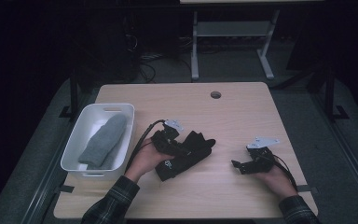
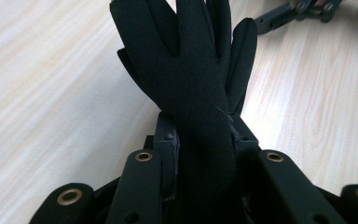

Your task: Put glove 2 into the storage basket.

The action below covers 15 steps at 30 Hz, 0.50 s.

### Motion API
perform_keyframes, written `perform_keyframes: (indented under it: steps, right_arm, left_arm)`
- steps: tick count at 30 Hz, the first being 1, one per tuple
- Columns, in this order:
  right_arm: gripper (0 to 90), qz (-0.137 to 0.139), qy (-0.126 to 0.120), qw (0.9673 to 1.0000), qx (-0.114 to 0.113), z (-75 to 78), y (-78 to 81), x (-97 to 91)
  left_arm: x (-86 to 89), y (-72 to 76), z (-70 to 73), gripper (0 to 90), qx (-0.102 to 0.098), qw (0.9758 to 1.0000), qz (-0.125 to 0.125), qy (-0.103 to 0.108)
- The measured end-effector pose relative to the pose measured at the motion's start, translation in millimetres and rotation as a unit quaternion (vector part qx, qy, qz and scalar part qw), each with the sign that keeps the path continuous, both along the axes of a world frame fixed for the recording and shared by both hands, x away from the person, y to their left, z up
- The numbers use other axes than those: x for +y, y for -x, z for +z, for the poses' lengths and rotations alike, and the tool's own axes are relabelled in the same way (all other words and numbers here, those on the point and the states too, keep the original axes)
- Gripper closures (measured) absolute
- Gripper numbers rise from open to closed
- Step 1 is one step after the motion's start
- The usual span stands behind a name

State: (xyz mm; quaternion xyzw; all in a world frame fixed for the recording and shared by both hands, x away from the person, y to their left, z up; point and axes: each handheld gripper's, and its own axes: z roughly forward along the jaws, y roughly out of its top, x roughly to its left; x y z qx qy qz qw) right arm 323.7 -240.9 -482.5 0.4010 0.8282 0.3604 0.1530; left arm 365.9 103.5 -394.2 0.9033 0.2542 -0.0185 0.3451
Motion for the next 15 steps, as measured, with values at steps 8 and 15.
perform_keyframes:
  steps: [8, 15]
  right_arm:
    - [11.3, 0.001, 0.001, 1.0, -0.002, -0.2, -0.2, -0.1]
    - [11.3, 0.0, 0.001, 1.0, -0.001, -0.1, -0.2, -0.1]
  left_arm:
    - [16.7, -3.2, 24.4, 70.5, -0.006, 0.9997, 0.024, -0.001]
    - [30.5, -7.1, 38.7, 70.4, -0.007, 0.9992, 0.04, 0.0]
